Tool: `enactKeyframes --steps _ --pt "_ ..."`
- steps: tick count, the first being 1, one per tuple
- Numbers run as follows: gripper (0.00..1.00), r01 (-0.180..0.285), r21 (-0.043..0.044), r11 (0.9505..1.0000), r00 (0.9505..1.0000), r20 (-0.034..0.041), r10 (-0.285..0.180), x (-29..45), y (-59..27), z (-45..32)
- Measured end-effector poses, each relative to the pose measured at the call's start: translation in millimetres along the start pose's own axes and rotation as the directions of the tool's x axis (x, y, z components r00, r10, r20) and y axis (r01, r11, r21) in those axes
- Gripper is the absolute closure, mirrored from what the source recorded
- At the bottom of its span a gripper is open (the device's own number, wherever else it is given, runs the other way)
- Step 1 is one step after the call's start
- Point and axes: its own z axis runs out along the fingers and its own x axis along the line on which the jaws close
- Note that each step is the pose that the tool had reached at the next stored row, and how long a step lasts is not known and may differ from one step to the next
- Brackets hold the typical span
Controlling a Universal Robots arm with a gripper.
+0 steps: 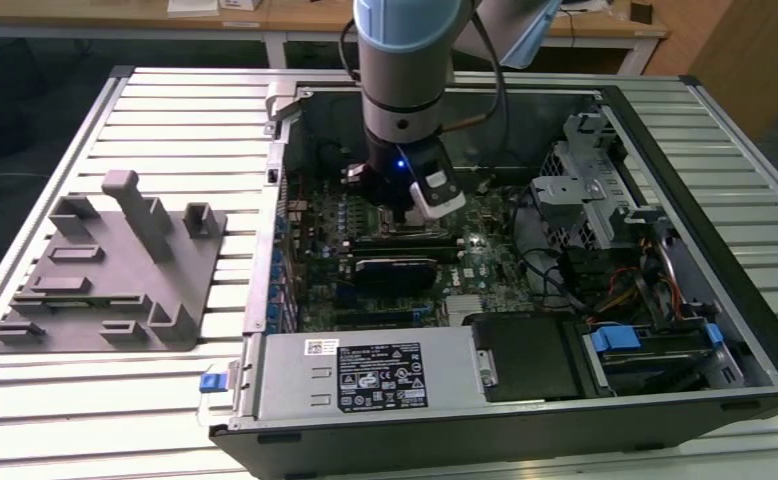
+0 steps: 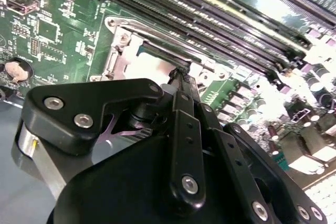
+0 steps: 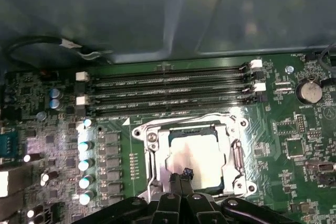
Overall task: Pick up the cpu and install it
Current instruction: 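Install the second cpu locking lever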
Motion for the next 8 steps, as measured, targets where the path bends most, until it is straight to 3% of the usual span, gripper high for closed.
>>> enactKeyframes --steps 8 --pt "0.89 0.002 0.0305 0.9995 1.0000 0.0029 -0.002 -7.8 14.4 2.8"
